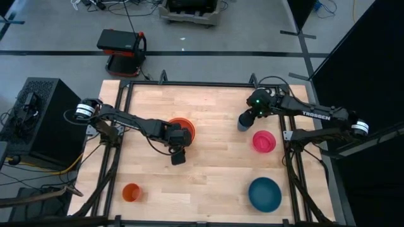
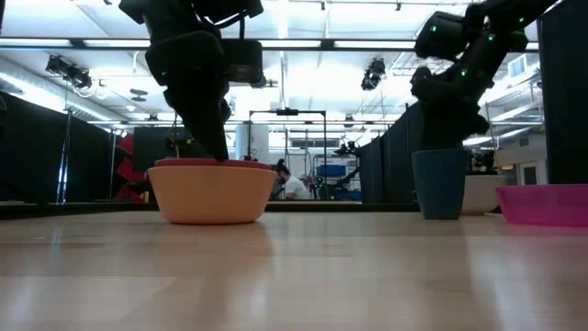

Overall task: Nest bowls inside each other
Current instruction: Adjust the stacked bowls

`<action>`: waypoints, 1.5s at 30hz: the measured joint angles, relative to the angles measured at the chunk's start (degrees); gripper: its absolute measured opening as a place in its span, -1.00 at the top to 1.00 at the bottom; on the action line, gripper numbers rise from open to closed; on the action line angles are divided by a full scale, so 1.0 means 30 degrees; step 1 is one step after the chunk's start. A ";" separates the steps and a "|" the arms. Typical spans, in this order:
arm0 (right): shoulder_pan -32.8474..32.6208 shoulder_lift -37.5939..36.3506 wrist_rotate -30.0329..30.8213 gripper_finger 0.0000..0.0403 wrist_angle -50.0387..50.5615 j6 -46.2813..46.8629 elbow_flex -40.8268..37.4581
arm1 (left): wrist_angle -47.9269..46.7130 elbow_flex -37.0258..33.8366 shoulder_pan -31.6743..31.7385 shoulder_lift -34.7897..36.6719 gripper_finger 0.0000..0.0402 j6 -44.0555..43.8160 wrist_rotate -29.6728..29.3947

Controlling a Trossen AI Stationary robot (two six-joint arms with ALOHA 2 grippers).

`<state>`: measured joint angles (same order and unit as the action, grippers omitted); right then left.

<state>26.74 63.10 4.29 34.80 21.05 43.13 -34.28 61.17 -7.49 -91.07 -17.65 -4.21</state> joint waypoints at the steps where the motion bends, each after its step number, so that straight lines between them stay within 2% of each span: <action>1: 0.0115 -0.0191 0.0007 -0.08 -0.0055 0.0048 0.0126 | -0.0030 0.0000 0.0000 0.0000 -0.06 0.0255 0.0134; 4: 0.0447 -0.0786 0.0016 -0.10 -0.0066 0.0058 0.0539 | -0.0257 0.0013 0.0000 -0.0041 -0.04 0.0293 0.0134; 22: 0.1758 -0.4827 0.0044 0.20 -0.2092 -0.0120 0.2165 | -0.0964 0.0732 0.0262 -0.1611 0.97 0.1147 -0.0160; 29: 0.1770 -0.4978 0.0051 0.30 -0.2025 -0.0172 0.2165 | -0.1407 0.3259 0.0520 -0.1668 0.99 0.3786 0.0118; 34: 0.1770 -0.4972 0.0053 0.31 -0.1992 -0.0139 0.2165 | -0.1535 0.3897 0.0844 -0.1794 1.00 0.4824 -0.0206; 45: 0.1770 -0.4967 0.0103 0.23 -0.1965 0.0216 0.2161 | -0.2759 0.6940 0.0826 -0.4896 1.00 0.6459 0.0023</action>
<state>32.05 48.20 4.60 28.90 21.69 49.61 -42.56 81.99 -5.01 -105.75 1.72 -4.14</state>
